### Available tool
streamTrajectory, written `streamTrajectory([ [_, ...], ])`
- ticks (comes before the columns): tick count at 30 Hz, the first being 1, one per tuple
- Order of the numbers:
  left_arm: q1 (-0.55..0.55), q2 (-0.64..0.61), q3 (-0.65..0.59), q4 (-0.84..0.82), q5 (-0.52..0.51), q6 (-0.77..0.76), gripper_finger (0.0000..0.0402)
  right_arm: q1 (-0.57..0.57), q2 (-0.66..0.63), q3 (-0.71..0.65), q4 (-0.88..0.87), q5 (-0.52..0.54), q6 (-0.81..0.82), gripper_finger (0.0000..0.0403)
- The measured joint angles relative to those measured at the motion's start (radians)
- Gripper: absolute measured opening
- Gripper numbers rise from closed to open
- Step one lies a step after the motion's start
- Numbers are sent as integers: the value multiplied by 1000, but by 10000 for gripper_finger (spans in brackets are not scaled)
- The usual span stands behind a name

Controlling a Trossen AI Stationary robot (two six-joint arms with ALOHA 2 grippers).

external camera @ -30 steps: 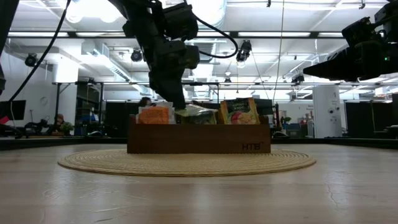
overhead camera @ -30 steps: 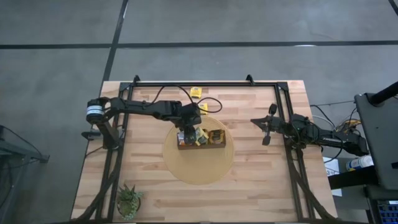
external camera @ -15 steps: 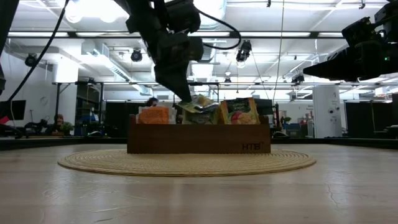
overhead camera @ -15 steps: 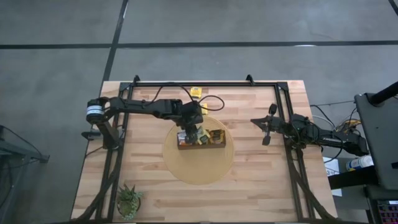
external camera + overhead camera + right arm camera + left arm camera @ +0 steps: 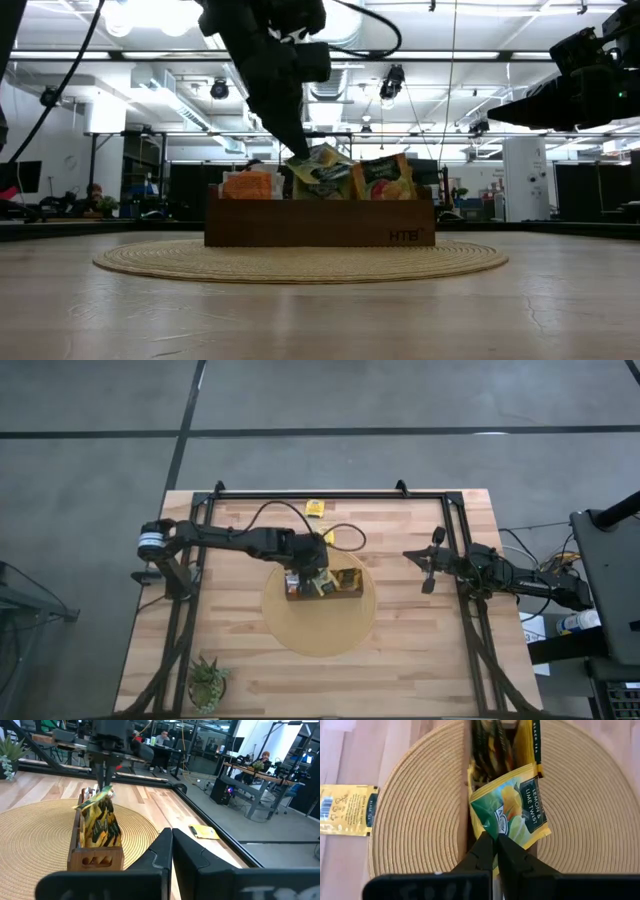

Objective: Pick & Place Tea
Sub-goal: Put the yellow tea bag into the wooden organizer

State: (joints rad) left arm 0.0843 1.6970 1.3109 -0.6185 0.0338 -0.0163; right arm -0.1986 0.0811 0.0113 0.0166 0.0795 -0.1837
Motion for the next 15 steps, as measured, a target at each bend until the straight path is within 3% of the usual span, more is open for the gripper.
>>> streamTrajectory([
  [12, -119, -1, 5, -43, -383, 101, 9, 0, 0, 0, 0, 0, 0, 9],
  [15, -137, -2, 11, -42, -430, 147, 9, 0, 0, 0, 0, 0, 0, 9],
])
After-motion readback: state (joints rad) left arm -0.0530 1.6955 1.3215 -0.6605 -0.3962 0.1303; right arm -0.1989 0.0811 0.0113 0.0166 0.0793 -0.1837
